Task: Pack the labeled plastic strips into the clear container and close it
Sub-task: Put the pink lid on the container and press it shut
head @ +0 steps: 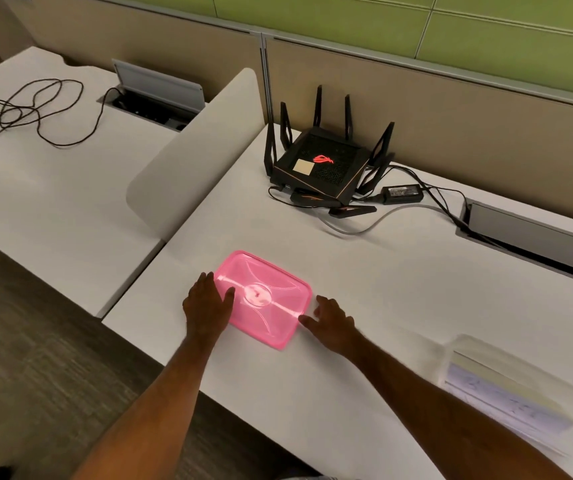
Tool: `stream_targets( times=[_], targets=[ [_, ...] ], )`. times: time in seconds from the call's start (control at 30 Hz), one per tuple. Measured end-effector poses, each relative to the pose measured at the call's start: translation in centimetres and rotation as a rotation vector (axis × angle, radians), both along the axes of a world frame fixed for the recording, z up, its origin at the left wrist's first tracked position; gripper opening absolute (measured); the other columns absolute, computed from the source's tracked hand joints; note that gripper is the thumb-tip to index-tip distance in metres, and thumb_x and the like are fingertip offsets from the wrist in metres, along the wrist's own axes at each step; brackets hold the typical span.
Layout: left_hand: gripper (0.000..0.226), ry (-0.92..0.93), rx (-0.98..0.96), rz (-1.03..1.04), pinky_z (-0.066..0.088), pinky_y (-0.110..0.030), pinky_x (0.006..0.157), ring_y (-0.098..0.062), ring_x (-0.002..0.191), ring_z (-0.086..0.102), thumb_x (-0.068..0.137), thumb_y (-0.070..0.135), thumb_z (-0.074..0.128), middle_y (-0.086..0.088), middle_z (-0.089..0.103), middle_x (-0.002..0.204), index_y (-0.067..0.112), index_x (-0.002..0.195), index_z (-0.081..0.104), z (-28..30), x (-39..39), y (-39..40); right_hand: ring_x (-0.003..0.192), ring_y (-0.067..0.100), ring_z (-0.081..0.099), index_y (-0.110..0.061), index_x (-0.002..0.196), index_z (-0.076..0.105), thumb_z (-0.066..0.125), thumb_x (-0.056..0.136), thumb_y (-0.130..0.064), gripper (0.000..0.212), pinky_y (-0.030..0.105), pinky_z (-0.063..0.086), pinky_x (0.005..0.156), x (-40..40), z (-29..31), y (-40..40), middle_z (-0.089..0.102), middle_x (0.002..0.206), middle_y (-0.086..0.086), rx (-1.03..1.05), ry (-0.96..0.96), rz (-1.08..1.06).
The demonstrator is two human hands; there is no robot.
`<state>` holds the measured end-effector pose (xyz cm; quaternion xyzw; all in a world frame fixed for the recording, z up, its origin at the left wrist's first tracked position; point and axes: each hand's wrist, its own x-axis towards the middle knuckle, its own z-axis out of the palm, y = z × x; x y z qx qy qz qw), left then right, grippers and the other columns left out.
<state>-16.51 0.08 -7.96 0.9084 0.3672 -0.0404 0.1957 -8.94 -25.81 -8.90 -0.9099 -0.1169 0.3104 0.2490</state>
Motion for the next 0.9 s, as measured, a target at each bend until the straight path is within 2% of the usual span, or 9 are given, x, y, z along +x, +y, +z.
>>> stream_targets(
  times=[0.1, 0.17, 0.23, 0.37, 0.43, 0.5, 0.57, 0.73, 0.9],
  targets=[
    [0.065, -0.018, -0.013, 0.023, 0.042, -0.050, 0.106, -0.035, 0.126, 0.055, 0.096, 0.050, 0.055, -0.014, 0.056, 0.140, 0.009, 0.144, 0.042, -0.1, 0.2, 0.0, 0.115, 0.023, 0.059, -0.018, 0.142, 0.044, 0.061, 0.094, -0.054, 0.063, 0.039, 0.044, 0.101, -0.1, 0.0, 0.5, 0.054, 0.127, 0.005, 0.063, 0.098, -0.042],
    [0.062, -0.030, -0.025, 0.030, 0.043, -0.049, 0.104, -0.034, 0.122, 0.057, 0.095, 0.050, 0.056, -0.012, 0.059, 0.136, 0.011, 0.143, 0.045, -0.2, 0.2, -0.1, 0.102, 0.019, 0.057, -0.014, 0.145, 0.044, 0.064, 0.094, -0.048, 0.065, 0.034, 0.047, 0.090, -0.1, 0.1, 0.7, 0.055, 0.122, 0.008, 0.133, 0.155, -0.067],
    [0.061, -0.037, -0.048, 0.036, 0.044, -0.050, 0.105, -0.034, 0.122, 0.058, 0.095, 0.050, 0.056, -0.012, 0.060, 0.135, 0.013, 0.142, 0.045, -0.2, 0.2, -0.2, 0.091, 0.016, 0.055, -0.011, 0.145, 0.046, 0.067, 0.093, -0.042, 0.063, 0.029, 0.044, 0.078, -0.1, 0.3, 1.0, 0.057, 0.113, 0.010, 0.189, 0.191, -0.093],
    [0.062, -0.045, -0.085, 0.071, 0.040, -0.053, 0.107, -0.037, 0.125, 0.055, 0.096, 0.049, 0.056, -0.014, 0.056, 0.139, 0.012, 0.145, 0.043, -0.1, 0.6, -0.4, 0.083, 0.013, 0.057, -0.010, 0.141, 0.051, 0.070, 0.093, -0.036, 0.058, 0.022, 0.044, 0.066, -0.3, 1.0, 0.7, 0.058, 0.096, 0.000, 0.266, 0.217, -0.153],
    [0.063, -0.052, -0.085, 0.090, 0.038, -0.054, 0.106, -0.038, 0.125, 0.054, 0.096, 0.049, 0.055, -0.016, 0.055, 0.140, 0.011, 0.146, 0.041, 0.1, 0.9, -0.5, 0.094, 0.017, 0.061, -0.011, 0.146, 0.045, 0.069, 0.094, -0.038, 0.064, 0.023, 0.046, 0.070, -0.5, 1.4, 0.4, 0.061, 0.104, 0.002, 0.300, 0.242, -0.179],
    [0.064, -0.062, -0.076, 0.098, 0.038, -0.054, 0.106, -0.039, 0.124, 0.054, 0.096, 0.051, 0.054, -0.016, 0.055, 0.139, 0.011, 0.145, 0.042, 0.4, 1.1, -0.5, 0.107, 0.023, 0.064, -0.011, 0.151, 0.040, 0.069, 0.095, -0.038, 0.069, 0.031, 0.051, 0.085, -0.7, 1.8, 0.0, 0.061, 0.117, 0.007, 0.351, 0.266, -0.213],
    [0.064, -0.080, -0.065, 0.093, 0.038, -0.055, 0.105, -0.039, 0.123, 0.054, 0.097, 0.052, 0.052, -0.016, 0.056, 0.138, 0.010, 0.144, 0.043, 0.7, 1.3, -0.7, 0.108, 0.026, 0.066, -0.013, 0.151, 0.039, 0.068, 0.095, -0.037, 0.068, 0.039, 0.054, 0.093, -0.9, 2.2, -0.5, 0.061, 0.118, 0.008, 0.422, 0.285, -0.268],
    [0.063, -0.156, -0.071, 0.084, 0.037, -0.054, 0.108, -0.038, 0.125, 0.054, 0.098, 0.051, 0.051, -0.016, 0.055, 0.140, 0.009, 0.145, 0.043, 1.9, 2.0, -1.6, 0.084, 0.015, 0.067, -0.021, 0.150, 0.040, 0.069, 0.095, -0.036, 0.064, 0.026, 0.047, 0.068, -1.2, 4.1, -1.8, 0.062, 0.106, -0.003, 0.526, 0.279, -0.377],
    [0.059, -0.249, -0.147, 0.109, 0.036, -0.053, 0.110, -0.039, 0.121, 0.057, 0.100, 0.051, 0.047, -0.014, 0.053, 0.139, 0.011, 0.144, 0.044, 3.7, 2.9, -3.6, 0.078, 0.014, 0.069, -0.024, 0.146, 0.040, 0.069, 0.095, -0.027, 0.059, 0.028, 0.048, 0.062, -1.0, 6.3, -3.3, 0.064, 0.109, 0.003, 0.632, 0.190, -0.444]
  ],
)
